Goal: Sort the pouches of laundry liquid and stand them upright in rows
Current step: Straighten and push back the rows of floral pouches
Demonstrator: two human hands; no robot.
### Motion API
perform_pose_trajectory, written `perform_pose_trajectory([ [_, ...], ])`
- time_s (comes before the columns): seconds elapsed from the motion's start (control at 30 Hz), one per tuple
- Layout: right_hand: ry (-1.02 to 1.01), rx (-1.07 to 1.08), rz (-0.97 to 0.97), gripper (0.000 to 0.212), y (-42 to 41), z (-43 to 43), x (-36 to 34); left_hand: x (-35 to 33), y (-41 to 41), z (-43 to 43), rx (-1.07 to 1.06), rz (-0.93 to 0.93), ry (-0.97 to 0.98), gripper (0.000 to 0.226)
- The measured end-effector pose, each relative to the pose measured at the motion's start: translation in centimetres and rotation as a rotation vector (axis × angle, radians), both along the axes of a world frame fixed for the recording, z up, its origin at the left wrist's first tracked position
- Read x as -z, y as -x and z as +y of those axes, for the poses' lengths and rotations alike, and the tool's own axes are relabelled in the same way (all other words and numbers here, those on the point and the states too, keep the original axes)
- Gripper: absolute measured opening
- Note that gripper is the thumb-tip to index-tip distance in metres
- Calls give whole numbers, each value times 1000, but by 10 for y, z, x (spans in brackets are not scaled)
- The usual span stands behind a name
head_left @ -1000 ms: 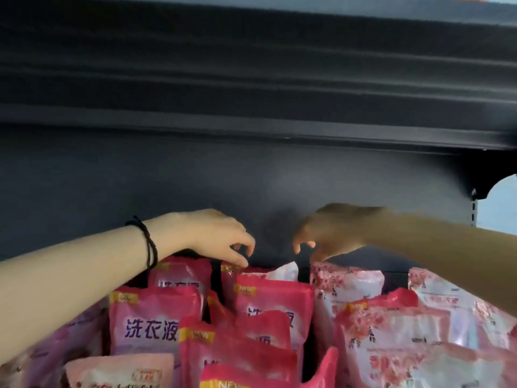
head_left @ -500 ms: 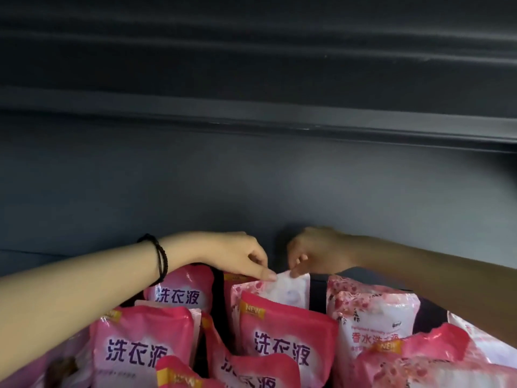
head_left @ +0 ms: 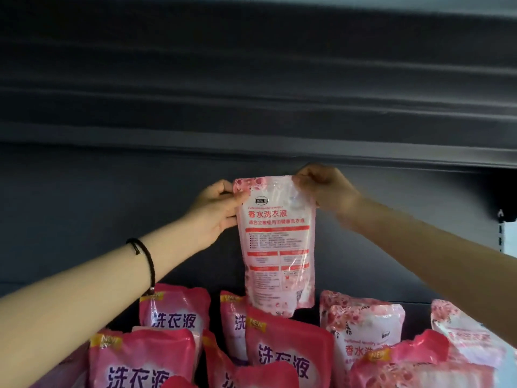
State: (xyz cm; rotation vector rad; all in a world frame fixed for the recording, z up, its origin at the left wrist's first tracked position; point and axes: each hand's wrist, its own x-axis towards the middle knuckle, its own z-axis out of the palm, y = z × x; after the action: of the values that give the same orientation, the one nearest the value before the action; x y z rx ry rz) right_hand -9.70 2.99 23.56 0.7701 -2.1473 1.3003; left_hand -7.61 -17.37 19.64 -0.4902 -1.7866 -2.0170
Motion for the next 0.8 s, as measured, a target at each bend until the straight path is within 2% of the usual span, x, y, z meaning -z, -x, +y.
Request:
perform_pose_trajectory([
  [0.13,264,-145,-13,21,-20,-16,4,-13,-16,2,-17,130,-208,9],
  [0.23,389,-186,-82,12,-34,-31,11,-17,-31,-6,-58,134,-279,7],
  [0.27,416,-222,-137,10,-37,-35,15,-17,-36,-11,-73,119,-305,6],
  [0.33,389,-305,-292,27,-47,-41,22,-19,-49,-20,-93,96,-371,6],
  [0.4,349,-362,-377,31,-61,-46,29,-21,-65,-27,-86,95,-402,6],
  [0.6,477,-403,-251,21,-106,-46,32,-24,-116,-31,-33,162,-368,11],
  [0.8,504,-375,-191,24,-148,-18,38,-18,-155,-5,52,191,-376,8],
])
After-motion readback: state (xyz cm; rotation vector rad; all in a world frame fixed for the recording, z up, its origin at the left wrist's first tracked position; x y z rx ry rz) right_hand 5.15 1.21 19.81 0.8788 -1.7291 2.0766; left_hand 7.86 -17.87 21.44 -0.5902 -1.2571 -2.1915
